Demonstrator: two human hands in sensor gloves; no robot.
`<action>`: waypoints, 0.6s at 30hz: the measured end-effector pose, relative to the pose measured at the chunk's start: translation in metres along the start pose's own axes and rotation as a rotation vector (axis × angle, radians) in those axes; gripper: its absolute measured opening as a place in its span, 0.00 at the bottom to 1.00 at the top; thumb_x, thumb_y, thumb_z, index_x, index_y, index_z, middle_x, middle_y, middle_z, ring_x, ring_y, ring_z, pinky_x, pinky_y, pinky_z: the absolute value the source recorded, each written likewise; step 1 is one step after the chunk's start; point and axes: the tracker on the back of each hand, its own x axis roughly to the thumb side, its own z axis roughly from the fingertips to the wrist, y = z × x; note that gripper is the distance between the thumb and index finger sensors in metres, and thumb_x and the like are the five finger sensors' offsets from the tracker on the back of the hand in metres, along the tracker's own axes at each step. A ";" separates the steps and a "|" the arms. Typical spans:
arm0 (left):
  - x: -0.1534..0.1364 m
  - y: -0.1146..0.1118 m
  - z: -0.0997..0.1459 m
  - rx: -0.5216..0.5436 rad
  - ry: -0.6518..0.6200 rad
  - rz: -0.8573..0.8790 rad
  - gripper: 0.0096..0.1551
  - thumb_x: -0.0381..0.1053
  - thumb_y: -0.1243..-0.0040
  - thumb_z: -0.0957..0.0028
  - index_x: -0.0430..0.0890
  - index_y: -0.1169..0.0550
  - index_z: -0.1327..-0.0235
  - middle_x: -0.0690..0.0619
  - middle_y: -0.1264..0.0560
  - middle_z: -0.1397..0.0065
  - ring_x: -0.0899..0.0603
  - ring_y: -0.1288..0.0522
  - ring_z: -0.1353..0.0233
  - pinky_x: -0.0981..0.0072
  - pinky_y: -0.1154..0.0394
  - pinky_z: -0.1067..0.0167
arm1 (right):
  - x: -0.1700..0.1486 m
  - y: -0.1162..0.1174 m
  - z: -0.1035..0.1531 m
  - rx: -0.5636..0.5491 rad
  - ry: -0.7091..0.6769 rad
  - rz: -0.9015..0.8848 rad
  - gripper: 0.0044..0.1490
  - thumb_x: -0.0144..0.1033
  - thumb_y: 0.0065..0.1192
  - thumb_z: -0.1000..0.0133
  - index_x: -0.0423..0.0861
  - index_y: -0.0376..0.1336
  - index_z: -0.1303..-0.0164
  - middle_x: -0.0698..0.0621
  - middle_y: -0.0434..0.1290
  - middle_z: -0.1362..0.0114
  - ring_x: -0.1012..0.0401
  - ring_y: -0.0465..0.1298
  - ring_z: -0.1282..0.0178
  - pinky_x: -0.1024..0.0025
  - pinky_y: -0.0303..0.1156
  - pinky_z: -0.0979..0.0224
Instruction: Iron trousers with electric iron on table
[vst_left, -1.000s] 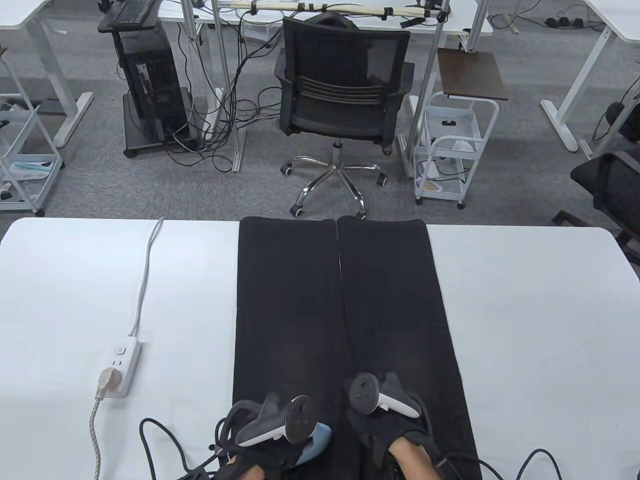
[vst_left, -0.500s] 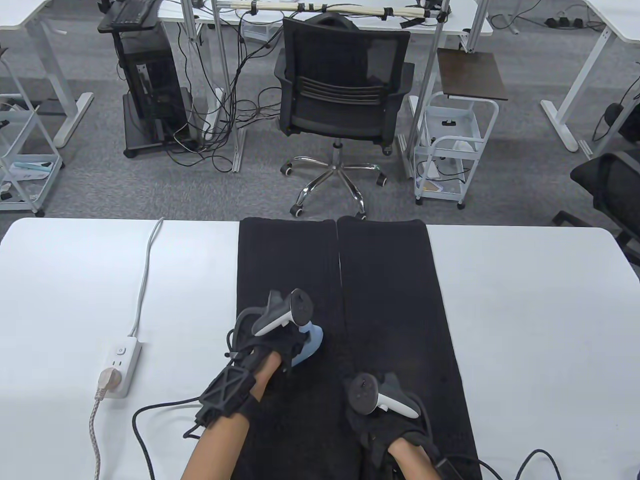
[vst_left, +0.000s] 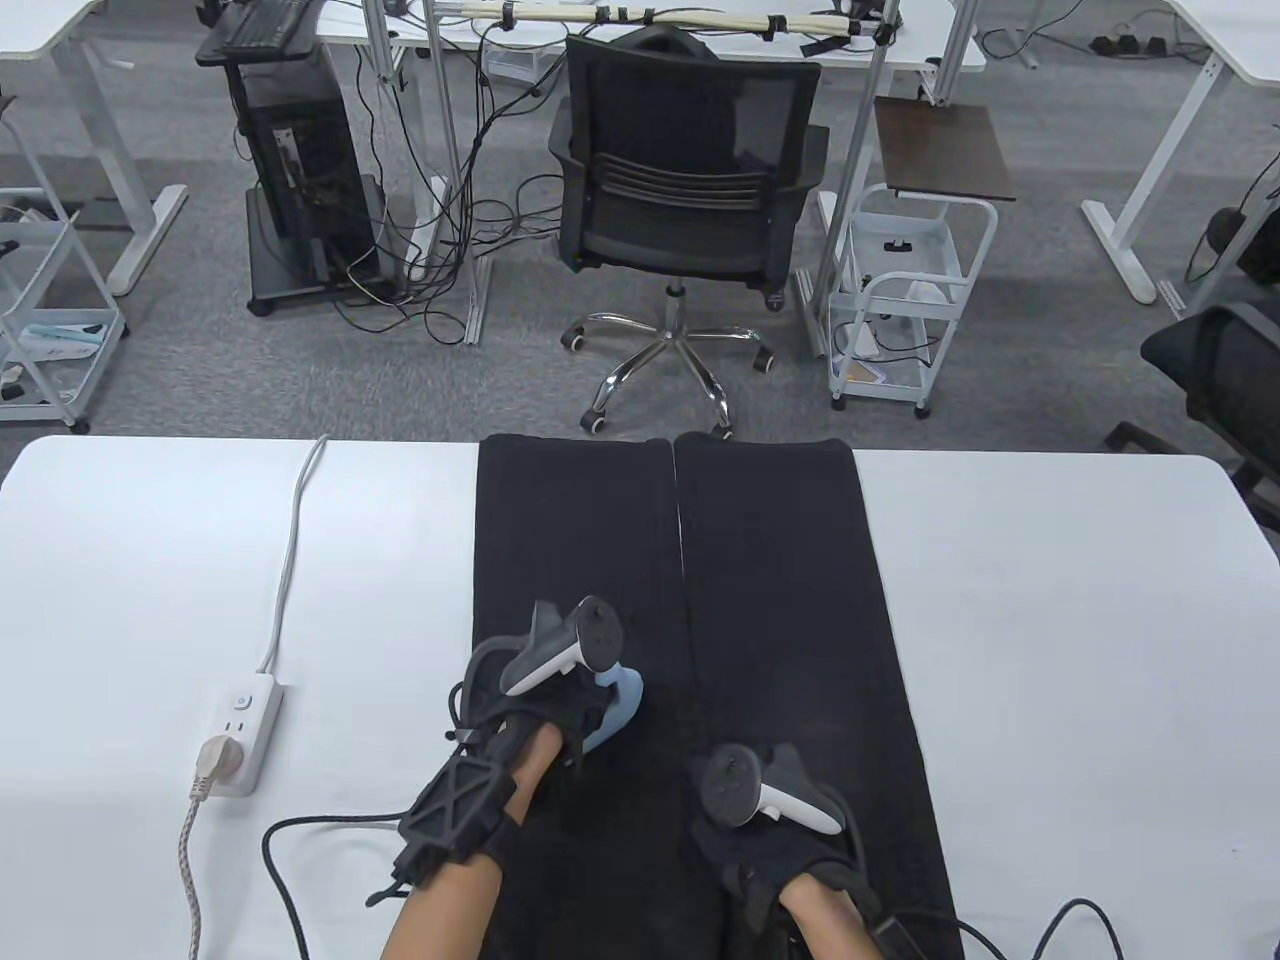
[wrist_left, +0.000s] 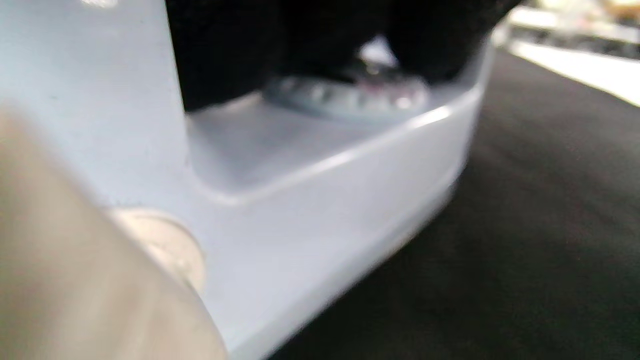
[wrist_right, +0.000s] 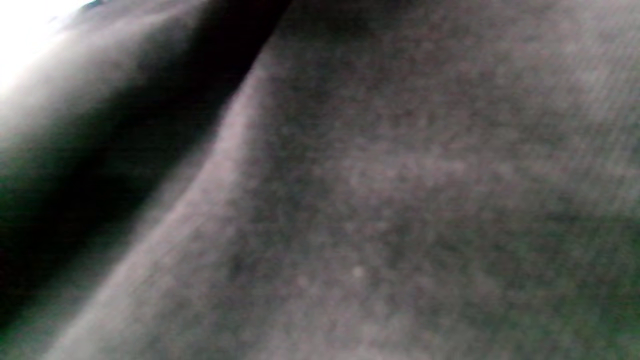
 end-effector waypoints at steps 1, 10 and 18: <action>0.003 -0.004 0.008 -0.001 -0.015 -0.007 0.20 0.58 0.37 0.39 0.41 0.24 0.52 0.54 0.18 0.67 0.50 0.17 0.65 0.48 0.20 0.48 | -0.001 -0.001 0.000 0.002 -0.003 -0.007 0.44 0.45 0.34 0.33 0.48 0.22 0.19 0.42 0.19 0.17 0.37 0.22 0.21 0.25 0.30 0.30; 0.030 -0.039 0.089 -0.017 -0.173 -0.071 0.20 0.57 0.36 0.39 0.40 0.24 0.52 0.53 0.18 0.67 0.50 0.17 0.65 0.48 0.20 0.48 | -0.004 -0.002 0.001 0.005 -0.010 -0.022 0.43 0.44 0.35 0.33 0.49 0.23 0.19 0.43 0.20 0.17 0.38 0.23 0.21 0.26 0.30 0.30; 0.031 -0.055 0.126 -0.025 -0.181 -0.065 0.20 0.57 0.36 0.39 0.40 0.23 0.53 0.53 0.18 0.67 0.50 0.17 0.66 0.48 0.20 0.49 | -0.006 -0.001 0.004 0.009 -0.012 -0.017 0.43 0.44 0.35 0.33 0.48 0.23 0.18 0.42 0.20 0.17 0.38 0.23 0.21 0.26 0.31 0.29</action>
